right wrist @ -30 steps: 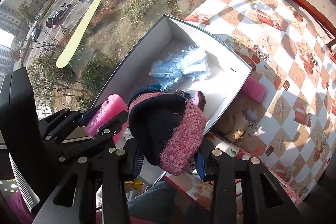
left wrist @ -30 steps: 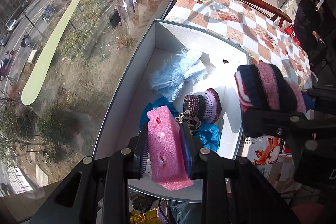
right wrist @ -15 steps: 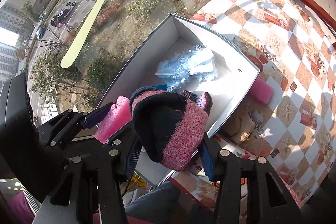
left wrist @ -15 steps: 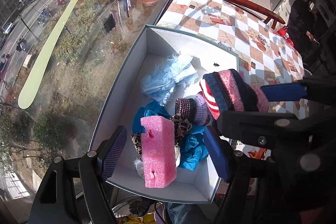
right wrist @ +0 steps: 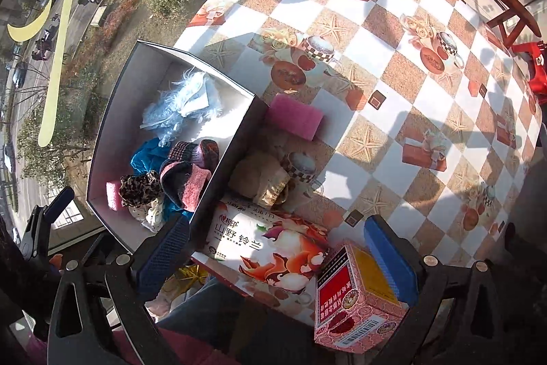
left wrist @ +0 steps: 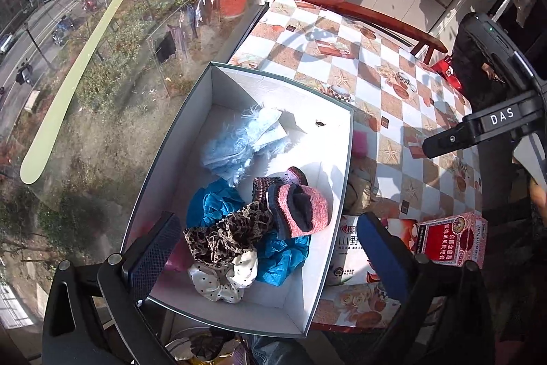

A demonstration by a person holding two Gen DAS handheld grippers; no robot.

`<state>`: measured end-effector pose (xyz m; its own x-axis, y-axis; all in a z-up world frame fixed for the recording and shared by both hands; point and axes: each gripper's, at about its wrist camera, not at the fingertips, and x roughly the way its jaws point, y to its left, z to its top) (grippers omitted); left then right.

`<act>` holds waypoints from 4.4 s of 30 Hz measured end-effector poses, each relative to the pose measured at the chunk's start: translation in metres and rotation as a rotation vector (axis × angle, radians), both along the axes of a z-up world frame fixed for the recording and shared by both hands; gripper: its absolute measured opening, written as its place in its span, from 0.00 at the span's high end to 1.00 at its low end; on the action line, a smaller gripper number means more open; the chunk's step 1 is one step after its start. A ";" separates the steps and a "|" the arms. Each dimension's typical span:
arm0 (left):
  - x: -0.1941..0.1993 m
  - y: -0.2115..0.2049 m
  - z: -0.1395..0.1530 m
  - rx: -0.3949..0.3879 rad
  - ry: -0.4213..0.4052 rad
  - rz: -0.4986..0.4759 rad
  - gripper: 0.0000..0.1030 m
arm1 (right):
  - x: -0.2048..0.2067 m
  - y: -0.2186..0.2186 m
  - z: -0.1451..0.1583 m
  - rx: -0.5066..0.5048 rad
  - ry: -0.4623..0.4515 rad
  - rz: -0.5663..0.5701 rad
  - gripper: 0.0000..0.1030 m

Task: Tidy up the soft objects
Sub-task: 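Move both open grippers from the box toward the remaining items on the table, then grasp the beige knit sock with the right gripper while the left grasps another pink foam block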

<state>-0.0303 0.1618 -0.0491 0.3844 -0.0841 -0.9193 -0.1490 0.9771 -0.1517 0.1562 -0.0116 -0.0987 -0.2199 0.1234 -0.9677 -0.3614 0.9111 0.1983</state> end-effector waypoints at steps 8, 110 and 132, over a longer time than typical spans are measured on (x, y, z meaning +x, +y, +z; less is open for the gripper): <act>-0.008 -0.014 -0.002 0.014 0.052 -0.001 0.00 | -0.001 -0.009 -0.107 0.053 0.265 -0.230 0.00; 0.251 -0.212 -0.193 0.061 0.410 0.114 0.00 | 0.072 -0.219 -0.166 -0.040 -0.149 -0.211 0.00; 0.239 -0.237 -0.151 0.111 0.326 -0.071 0.29 | 0.076 -0.215 -0.129 -0.018 -0.137 -0.232 0.74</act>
